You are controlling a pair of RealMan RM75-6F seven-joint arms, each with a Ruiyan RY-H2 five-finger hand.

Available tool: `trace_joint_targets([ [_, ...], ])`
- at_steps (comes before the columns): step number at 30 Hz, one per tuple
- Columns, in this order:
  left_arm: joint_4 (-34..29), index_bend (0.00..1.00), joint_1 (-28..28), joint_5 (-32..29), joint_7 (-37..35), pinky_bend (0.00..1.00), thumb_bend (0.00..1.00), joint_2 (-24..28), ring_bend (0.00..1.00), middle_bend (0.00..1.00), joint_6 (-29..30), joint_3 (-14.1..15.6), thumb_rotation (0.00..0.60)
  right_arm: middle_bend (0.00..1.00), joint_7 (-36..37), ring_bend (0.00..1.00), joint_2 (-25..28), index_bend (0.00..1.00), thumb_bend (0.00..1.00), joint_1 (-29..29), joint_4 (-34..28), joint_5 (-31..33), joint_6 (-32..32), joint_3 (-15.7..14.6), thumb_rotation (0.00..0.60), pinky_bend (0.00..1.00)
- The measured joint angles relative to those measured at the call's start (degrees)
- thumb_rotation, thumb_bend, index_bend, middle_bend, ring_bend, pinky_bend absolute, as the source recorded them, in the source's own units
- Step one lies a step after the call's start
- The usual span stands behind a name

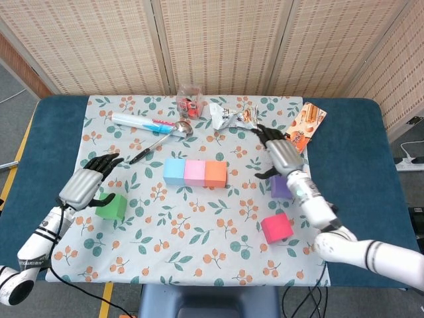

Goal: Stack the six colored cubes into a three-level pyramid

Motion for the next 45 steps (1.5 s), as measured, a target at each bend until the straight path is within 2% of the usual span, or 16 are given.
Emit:
trace_joint_targets([
  [2,-0.1,0.11,1.2,0.2,-1.1,0.1,0.36,1.1,0.05,0.09,0.4,1.0,0.6,0.04,1.7,0.0,3.7,0.0,0.02,-3.2,-2.7,-2.9,2.4,-0.7,0.6,0.09],
  [6,-0.8,0.12,3.4,1.7,-1.9,0.1,0.36,2.5,0.05,0.09,1.1,3.3,0.6,0.04,7.1,0.0,10.1,0.0,0.02,-9.3,-6.7,-9.0,6.5,-2.6,0.6,0.09],
  [12,-0.9,0.1,5.5,2.1,1.4,0.1,0.36,1.7,0.04,0.06,1.6,5.4,0.6,0.04,12.0,0.0,14.3,0.0,0.02,-16.6,-8.7,-17.7,11.7,-6.5,0.6,0.09],
  [18,0.9,0.04,6.0,1.8,3.4,0.1,0.36,-0.7,0.0,0.0,0.5,6.1,0.6,0.04,13.6,0.0,14.8,0.0,0.02,-20.6,-9.2,-22.8,15.4,-9.3,0.6,0.09],
  [22,3.3,0.03,5.5,0.7,4.1,0.1,0.36,-2.9,0.0,0.0,-1.7,6.0,0.6,0.04,13.8,0.0,14.9,0.0,0.02,-22.1,-9.4,-24.3,16.9,-9.9,0.6,0.09],
  [27,7.5,0.1,4.8,-0.9,4.4,0.14,0.36,-6.5,0.06,0.05,-3.7,5.3,0.6,0.04,14.7,0.0,15.0,0.0,0.02,-23.1,-9.6,-25.0,17.5,-9.8,0.6,0.09],
  [33,11.1,0.12,4.0,-1.3,2.0,0.15,0.36,-9.0,0.07,0.07,-5.4,4.6,0.6,0.04,14.5,0.0,14.9,0.0,0.02,-23.7,-9.5,-25.3,17.2,-9.8,0.6,0.09],
  [36,12.9,0.16,3.6,-1.4,1.1,0.16,0.36,-10.3,0.1,0.12,-6.1,4.2,0.6,0.04,14.6,0.0,14.7,0.0,0.02,-24.0,-9.5,-25.4,17.2,-9.7,0.6,0.08],
  [42,14.6,0.34,3.1,-1.6,0.7,0.25,0.36,-11.5,0.29,0.35,-6.7,3.6,0.6,0.04,14.9,0.0,14.5,0.0,0.02,-24.4,-9.3,-25.6,17.1,-9.5,0.6,0.08],
  [45,14.4,0.38,2.9,-1.8,0.3,0.28,0.36,-11.3,0.35,0.41,-6.3,2.8,0.6,0.04,15.1,0.0,14.5,0.0,0.02,-24.7,-9.2,-25.5,17.2,-9.2,0.6,0.08],
])
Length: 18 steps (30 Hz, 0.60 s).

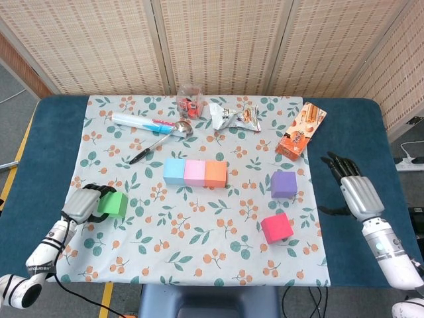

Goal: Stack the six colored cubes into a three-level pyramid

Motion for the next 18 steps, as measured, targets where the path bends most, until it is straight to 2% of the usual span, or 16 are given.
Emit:
trace_joint_targets([
  [5,-3.5,0.39,-0.7,-0.5,-2.2,0.3,0.36,2.4,0.36,0.43,0.3,-2.1,0.6,0.04,0.4,0.0,0.4,0.0,0.02,-0.7,-0.1,0.1,0.7,0.4,0.6,0.08],
  [11,-10.6,0.39,-5.0,-2.7,-5.1,0.3,0.36,8.1,0.36,0.41,-2.7,-7.4,0.6,0.04,0.3,0.0,0.9,0.0,0.02,-1.6,-0.8,0.3,1.6,0.6,0.6,0.08],
  [18,-12.4,0.38,-12.9,-10.4,0.5,0.29,0.36,8.4,0.35,0.4,-9.1,-12.0,0.6,0.04,0.0,0.0,1.8,0.0,0.02,-3.0,-1.8,0.8,2.7,0.8,0.6,0.08],
])
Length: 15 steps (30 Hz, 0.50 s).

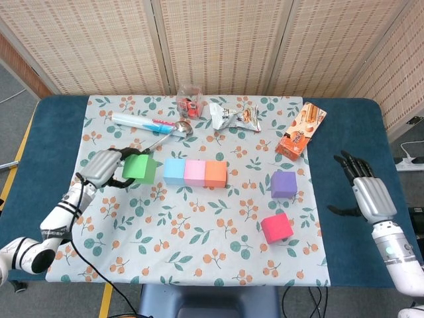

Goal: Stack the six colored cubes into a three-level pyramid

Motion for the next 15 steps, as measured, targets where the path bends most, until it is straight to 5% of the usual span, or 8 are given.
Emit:
trace_joint_targets([
  [15,5.3,0.36,-15.7,-25.3,18.8,0.28,0.36,-8.5,0.34,0.38,-5.0,-0.6,0.6,0.04,-0.2,0.0,2.3,0.0,0.02,-2.8,-1.7,0.1,2.3,0.2,0.6,0.07],
])
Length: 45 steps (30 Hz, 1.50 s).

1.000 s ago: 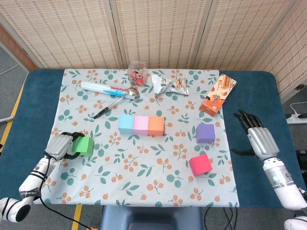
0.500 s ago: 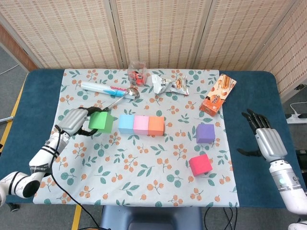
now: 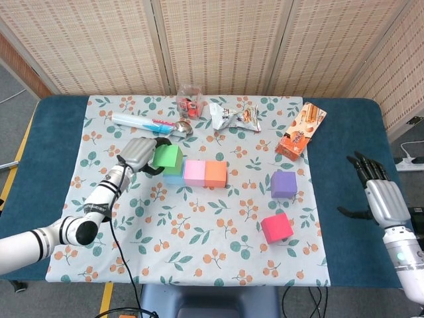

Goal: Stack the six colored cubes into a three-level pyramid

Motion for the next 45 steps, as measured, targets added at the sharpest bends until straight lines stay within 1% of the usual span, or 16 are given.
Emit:
trace_joint_targets([
  [3,0.2,0.36,-2.1,-3.1,2.8,0.28,0.36,-1.4,0.34,0.38,0.9,0.7,0.6,0.04,0.2,0.0,0.0,0.0,0.02,-0.2,0.1,0.1,-0.3,0.0,0.6,0.07],
  [10,-0.1,0.36,-5.3,-7.3,8.6,0.27,0.36,-3.9,0.33,0.37,4.5,2.8,0.6,0.04,1.1,0.0,-0.3,0.0,0.02,-0.2,0.8,-0.3,-0.9,0.1,0.6,0.07],
  [18,0.2,0.36,-7.0,-10.4,11.0,0.25,0.36,-5.1,0.32,0.36,5.2,3.5,0.6,0.04,2.0,0.0,-0.4,0.0,0.02,-0.2,1.8,-0.4,-1.4,0.2,0.6,0.07],
  [30,2.6,0.34,-9.0,-14.9,12.4,0.25,0.36,-7.0,0.32,0.35,4.7,4.2,0.6,0.04,3.0,0.0,-0.5,0.0,0.02,-0.3,2.9,-0.4,-2.2,0.6,0.6,0.07],
  [37,3.0,0.33,-9.4,-15.3,12.8,0.25,0.36,-7.2,0.31,0.33,4.8,4.7,0.6,0.04,3.4,0.0,-0.5,0.0,0.02,-0.3,3.1,-0.4,-2.4,0.8,0.6,0.07],
  [42,3.1,0.29,-9.6,-15.9,13.1,0.25,0.36,-7.3,0.31,0.31,4.9,4.9,0.6,0.04,3.8,0.0,-0.7,0.0,0.02,-0.4,3.6,-0.4,-2.6,0.9,0.6,0.07],
  [45,3.1,0.29,-9.7,-16.1,13.2,0.25,0.36,-7.5,0.31,0.3,4.9,5.0,0.6,0.04,3.9,0.0,-0.7,0.0,0.02,-0.4,3.8,-0.4,-2.7,0.9,0.6,0.07],
])
